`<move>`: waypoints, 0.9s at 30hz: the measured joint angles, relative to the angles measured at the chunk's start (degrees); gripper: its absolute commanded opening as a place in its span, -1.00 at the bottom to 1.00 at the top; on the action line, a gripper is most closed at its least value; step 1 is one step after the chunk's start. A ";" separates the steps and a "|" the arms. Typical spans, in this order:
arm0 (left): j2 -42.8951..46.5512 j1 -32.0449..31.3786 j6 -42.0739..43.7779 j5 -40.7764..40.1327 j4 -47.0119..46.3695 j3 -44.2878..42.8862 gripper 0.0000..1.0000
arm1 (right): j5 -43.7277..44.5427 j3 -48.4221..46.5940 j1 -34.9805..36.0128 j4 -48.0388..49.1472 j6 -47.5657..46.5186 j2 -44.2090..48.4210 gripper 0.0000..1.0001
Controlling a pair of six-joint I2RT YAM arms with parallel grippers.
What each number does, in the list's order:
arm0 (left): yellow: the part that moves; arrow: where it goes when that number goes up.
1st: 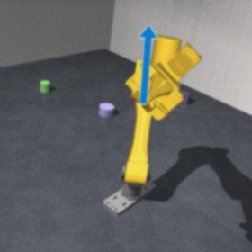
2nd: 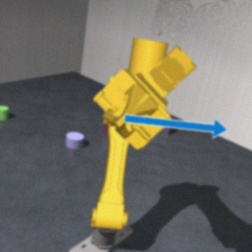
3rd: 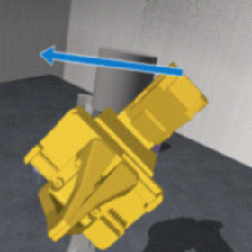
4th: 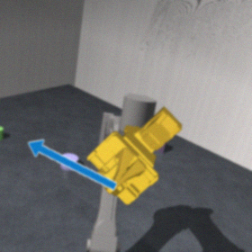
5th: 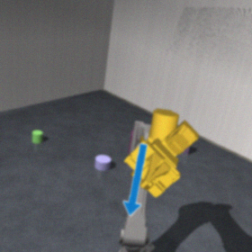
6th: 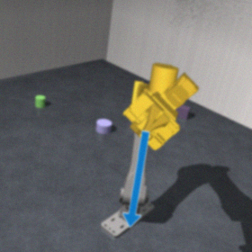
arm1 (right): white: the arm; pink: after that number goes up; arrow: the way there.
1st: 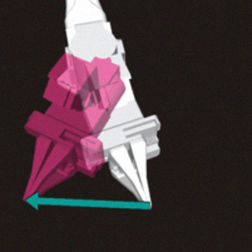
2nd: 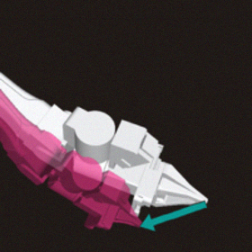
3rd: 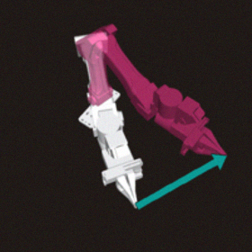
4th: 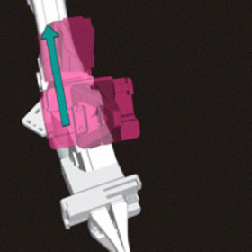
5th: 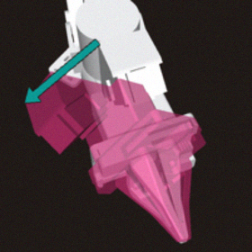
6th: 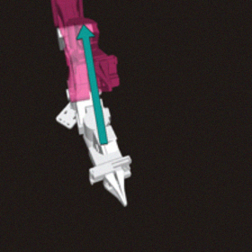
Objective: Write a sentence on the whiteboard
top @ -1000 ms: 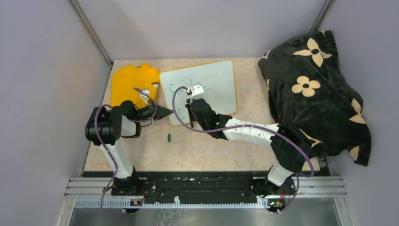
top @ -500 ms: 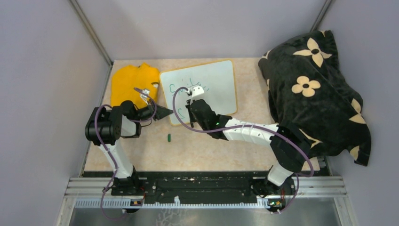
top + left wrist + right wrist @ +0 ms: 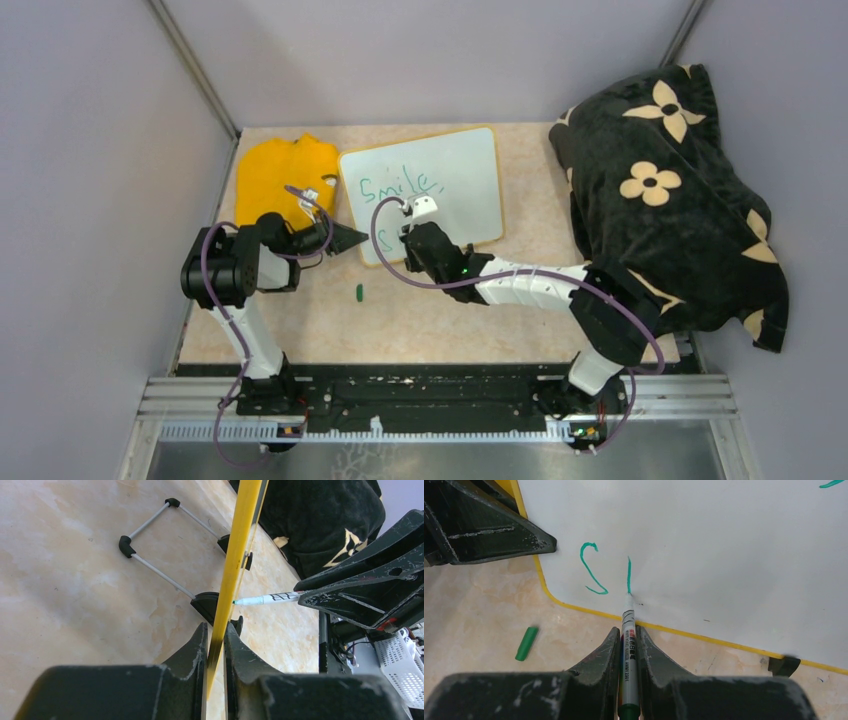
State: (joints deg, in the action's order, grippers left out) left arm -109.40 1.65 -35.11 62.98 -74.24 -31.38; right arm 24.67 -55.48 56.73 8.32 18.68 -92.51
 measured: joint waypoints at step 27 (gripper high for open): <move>0.00 -0.02 0.00 0.11 0.09 -0.07 -1.00 | -0.87 0.02 0.13 1.92 -0.63 3.58 -1.00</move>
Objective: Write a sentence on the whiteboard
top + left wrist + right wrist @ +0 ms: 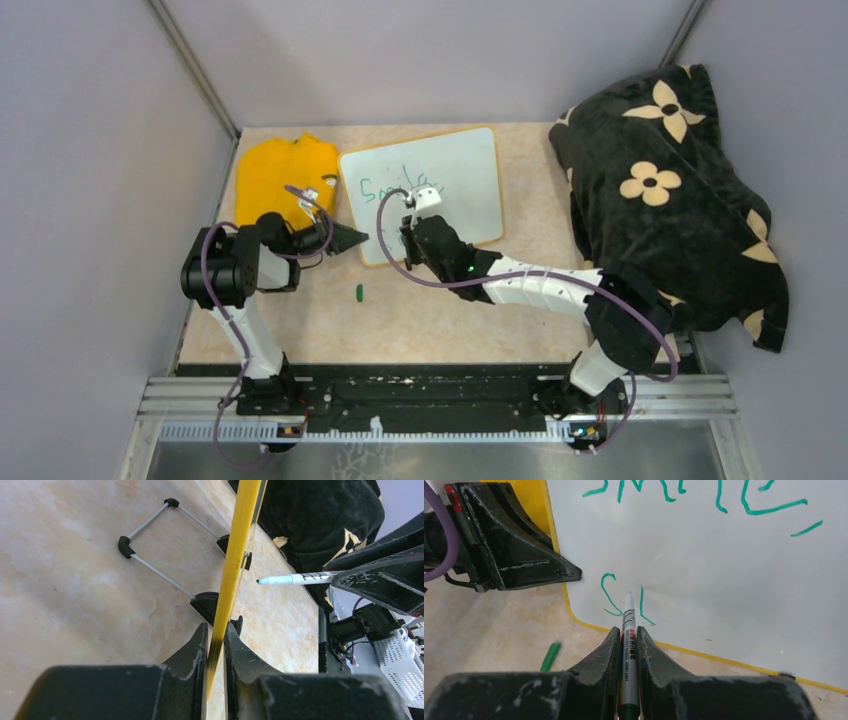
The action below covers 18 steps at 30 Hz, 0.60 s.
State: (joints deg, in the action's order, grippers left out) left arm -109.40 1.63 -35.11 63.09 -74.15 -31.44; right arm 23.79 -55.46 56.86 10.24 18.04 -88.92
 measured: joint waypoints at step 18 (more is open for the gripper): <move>0.00 0.00 -0.02 0.09 0.02 -0.09 -1.00 | -0.85 -2.75 0.02 -0.42 0.02 -4.50 -1.00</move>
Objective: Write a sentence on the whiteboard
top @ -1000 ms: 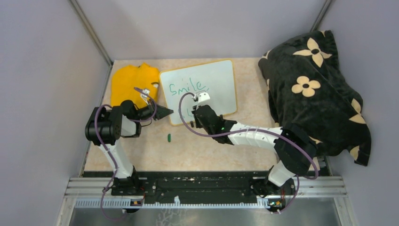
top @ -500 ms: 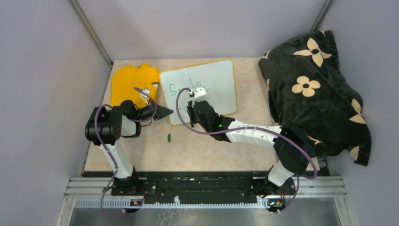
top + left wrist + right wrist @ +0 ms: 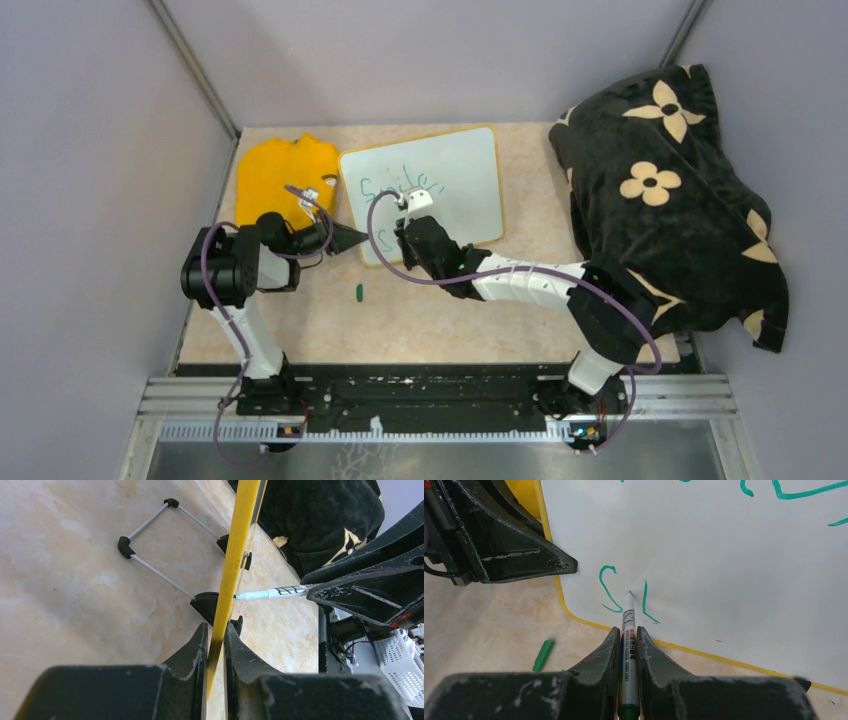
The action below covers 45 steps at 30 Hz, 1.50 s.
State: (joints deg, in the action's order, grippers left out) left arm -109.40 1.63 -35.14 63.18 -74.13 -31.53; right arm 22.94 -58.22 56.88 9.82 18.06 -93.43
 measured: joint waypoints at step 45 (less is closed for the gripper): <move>0.00 0.00 0.00 0.09 0.07 -0.09 -1.00 | 1.01 5.75 -1.92 -0.68 0.66 9.01 -1.00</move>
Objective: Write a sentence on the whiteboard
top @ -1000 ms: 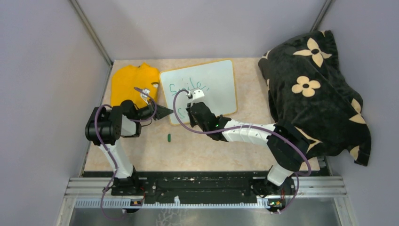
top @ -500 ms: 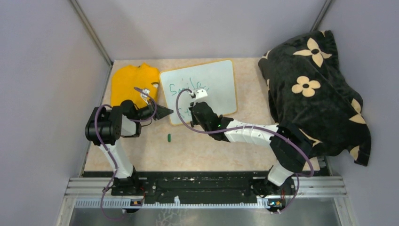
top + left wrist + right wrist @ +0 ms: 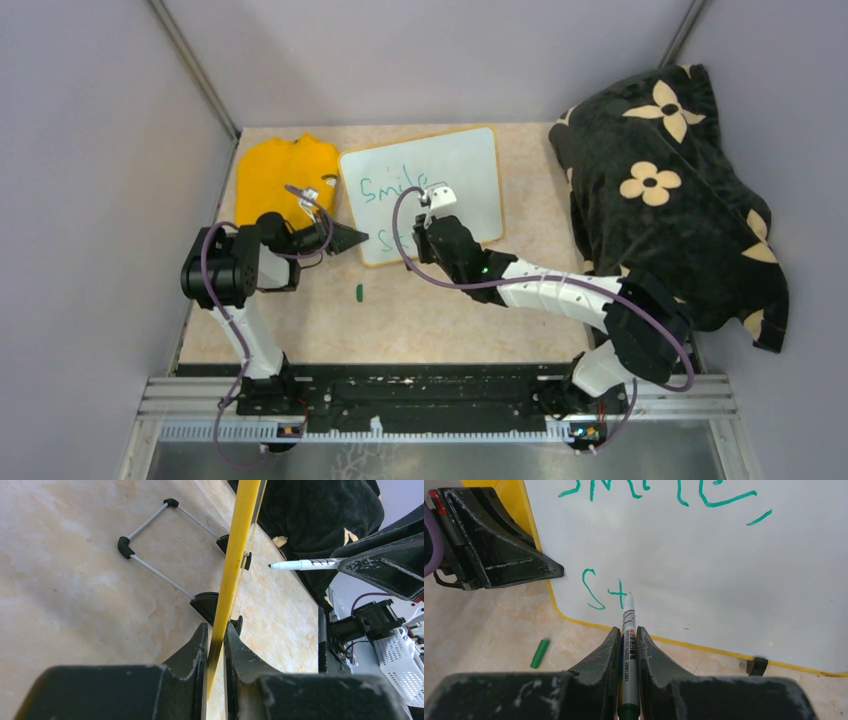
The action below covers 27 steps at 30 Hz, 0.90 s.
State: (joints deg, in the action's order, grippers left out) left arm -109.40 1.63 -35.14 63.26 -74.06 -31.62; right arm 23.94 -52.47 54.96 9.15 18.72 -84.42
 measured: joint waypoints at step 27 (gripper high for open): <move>0.00 0.00 0.00 0.00 0.00 0.00 -1.00 | 3.41 -2.51 -0.96 -0.79 -0.13 -4.55 -1.00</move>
State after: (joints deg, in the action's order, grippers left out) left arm -109.40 1.63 -35.14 63.26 -74.06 -31.62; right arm 27.35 -54.98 54.00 8.36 18.59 -88.97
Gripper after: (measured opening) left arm 0.177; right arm 0.128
